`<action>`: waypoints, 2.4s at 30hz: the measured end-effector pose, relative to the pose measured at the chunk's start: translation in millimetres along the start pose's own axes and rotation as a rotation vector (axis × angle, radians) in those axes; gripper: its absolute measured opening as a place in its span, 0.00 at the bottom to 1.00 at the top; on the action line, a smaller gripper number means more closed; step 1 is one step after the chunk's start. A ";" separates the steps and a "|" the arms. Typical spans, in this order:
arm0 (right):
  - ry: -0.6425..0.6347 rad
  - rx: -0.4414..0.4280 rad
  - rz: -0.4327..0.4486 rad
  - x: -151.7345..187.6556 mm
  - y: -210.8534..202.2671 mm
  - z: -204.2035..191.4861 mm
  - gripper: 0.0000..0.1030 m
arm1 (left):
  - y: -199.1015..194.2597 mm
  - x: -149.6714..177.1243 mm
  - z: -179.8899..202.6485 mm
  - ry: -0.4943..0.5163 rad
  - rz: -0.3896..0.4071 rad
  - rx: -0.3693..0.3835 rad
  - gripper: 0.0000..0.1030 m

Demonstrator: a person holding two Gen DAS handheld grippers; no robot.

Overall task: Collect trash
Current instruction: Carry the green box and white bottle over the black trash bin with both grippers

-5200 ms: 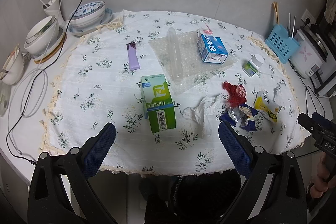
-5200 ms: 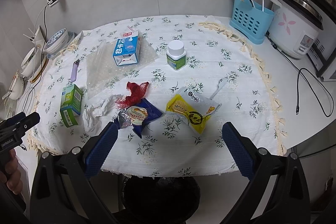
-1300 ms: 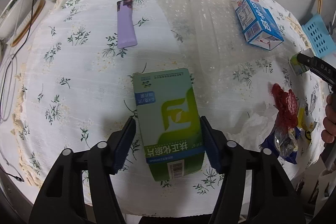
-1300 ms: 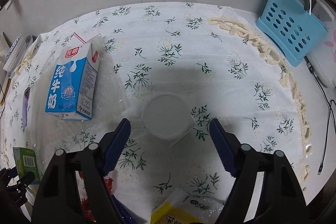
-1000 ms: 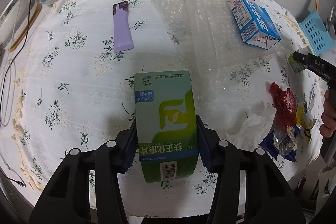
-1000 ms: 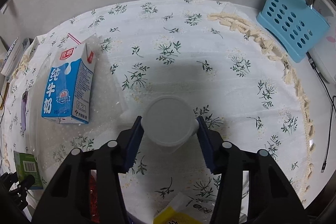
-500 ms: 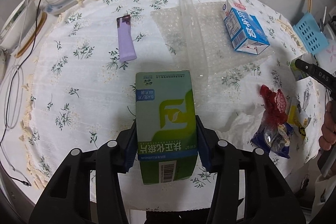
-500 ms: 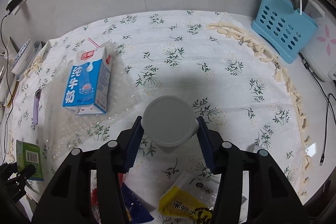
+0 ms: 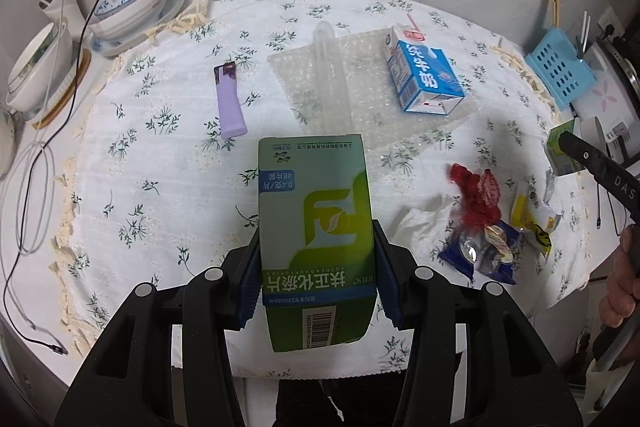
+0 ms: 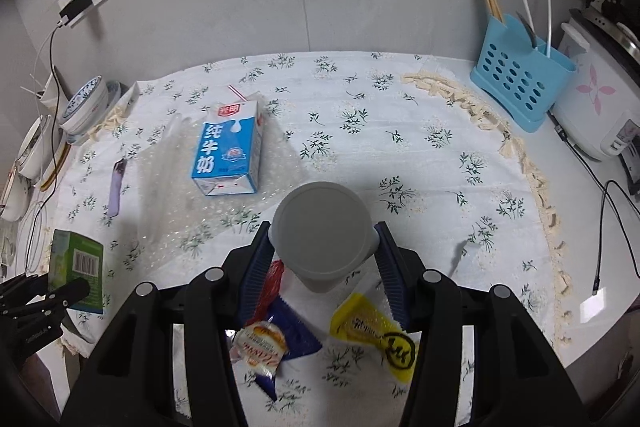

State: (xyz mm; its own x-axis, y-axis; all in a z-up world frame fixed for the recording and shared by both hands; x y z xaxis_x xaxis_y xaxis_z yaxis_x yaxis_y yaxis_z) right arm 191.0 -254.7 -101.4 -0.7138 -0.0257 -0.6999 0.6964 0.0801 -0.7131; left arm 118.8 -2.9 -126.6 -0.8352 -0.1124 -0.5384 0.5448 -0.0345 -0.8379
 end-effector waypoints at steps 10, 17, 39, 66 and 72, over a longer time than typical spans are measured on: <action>0.001 0.006 0.042 18.7 -61.7 -9.2 0.47 | -32.7 5.6 14.6 0.058 0.038 0.037 0.46; -0.052 -0.048 0.039 47.2 -90.8 -17.9 0.47 | -52.6 30.5 23.9 0.012 0.043 0.040 0.46; -0.096 -0.116 0.004 130.2 -144.6 -7.0 0.47 | -88.0 123.9 51.0 -0.035 0.031 0.026 0.46; -0.096 -0.123 -0.120 248.3 -114.1 18.1 0.47 | -28.5 237.7 71.6 -0.055 -0.090 0.029 0.46; -0.086 -0.119 -0.156 273.7 -95.5 22.5 0.47 | -5.2 258.9 80.9 -0.040 -0.110 0.034 0.46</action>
State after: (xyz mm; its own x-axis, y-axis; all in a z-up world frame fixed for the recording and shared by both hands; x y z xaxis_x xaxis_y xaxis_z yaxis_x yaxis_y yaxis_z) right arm -69.2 -291.7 -225.8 -0.7997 -0.1310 -0.5859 0.5607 0.1859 -0.8069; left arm -94.1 -112.2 -254.4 -0.8869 -0.1458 -0.4384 0.4524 -0.0823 -0.8880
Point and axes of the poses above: each gripper's, at about its wrist camera, not at the fingertips, and y roughly the way its jaws point, z to its right, x to its underside, the point moved 9 cm from there along y, roughly the way its jaws point, and after that the axes turned 11 degrees about z, right-handed, at the moved point
